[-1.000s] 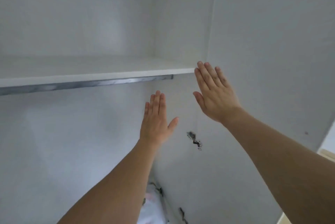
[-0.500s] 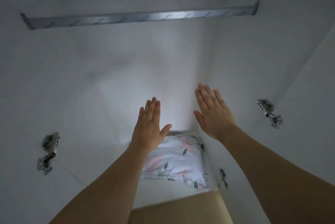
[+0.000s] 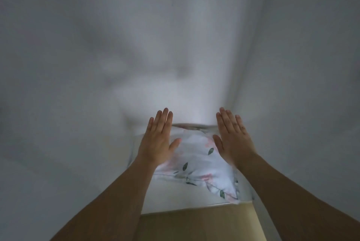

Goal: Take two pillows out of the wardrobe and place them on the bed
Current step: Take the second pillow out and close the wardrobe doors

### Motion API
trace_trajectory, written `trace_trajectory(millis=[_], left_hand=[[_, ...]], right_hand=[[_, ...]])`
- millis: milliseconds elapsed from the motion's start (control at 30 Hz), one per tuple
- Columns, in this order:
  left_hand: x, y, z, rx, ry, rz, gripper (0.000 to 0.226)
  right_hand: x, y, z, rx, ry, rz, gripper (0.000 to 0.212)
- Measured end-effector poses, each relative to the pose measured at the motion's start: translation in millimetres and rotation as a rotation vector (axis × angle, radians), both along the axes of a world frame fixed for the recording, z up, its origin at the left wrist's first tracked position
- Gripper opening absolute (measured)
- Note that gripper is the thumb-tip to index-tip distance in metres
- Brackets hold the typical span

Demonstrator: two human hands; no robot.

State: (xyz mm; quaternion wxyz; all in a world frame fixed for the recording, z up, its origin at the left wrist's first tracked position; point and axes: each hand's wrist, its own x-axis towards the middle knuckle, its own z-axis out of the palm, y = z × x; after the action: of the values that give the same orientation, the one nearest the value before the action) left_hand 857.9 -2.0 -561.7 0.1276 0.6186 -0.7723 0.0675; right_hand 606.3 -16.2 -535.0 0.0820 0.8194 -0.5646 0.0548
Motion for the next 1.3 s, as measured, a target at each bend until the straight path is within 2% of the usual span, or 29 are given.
trace_trajectory(millis=[200, 300, 400, 500, 700, 900, 1033, 1167, 1300], left_hand=[[20, -10, -234, 0.09, -0.06, -0.081, 0.088], [34, -16, -341, 0.169, -0.148, -0.141, 0.095], [44, -22, -428, 0.214, -0.245, -0.163, 0.102], [53, -31, -488, 0.234, -0.322, -0.109, 0.112], [50, -59, -554, 0.285, -0.441, -0.012, 0.125], [38, -101, -589, 0.196, -0.482, 0.066, 0.098], [34, -141, -595, 0.28, -0.462, 0.114, 0.099], [39, -160, -609, 0.399, -0.314, 0.091, 0.078], [42, -164, -615, 0.419, -0.265, 0.08, 0.066]], right_hand=[[20, -20, -223, 0.132, 0.021, 0.052, 0.079], [26, -32, -335, 0.279, 0.081, 0.108, 0.087], [39, -41, -422, 0.357, 0.146, 0.089, 0.095], [51, -51, -488, 0.378, 0.204, 0.061, 0.101], [59, -72, -561, 0.352, 0.241, 0.016, 0.11], [66, -95, -595, 0.316, 0.25, -0.018, 0.109], [68, -112, -609, 0.295, 0.223, -0.018, 0.097], [71, -124, -622, 0.315, 0.23, -0.012, 0.083], [81, -130, -622, 0.307, 0.239, 0.013, 0.07]])
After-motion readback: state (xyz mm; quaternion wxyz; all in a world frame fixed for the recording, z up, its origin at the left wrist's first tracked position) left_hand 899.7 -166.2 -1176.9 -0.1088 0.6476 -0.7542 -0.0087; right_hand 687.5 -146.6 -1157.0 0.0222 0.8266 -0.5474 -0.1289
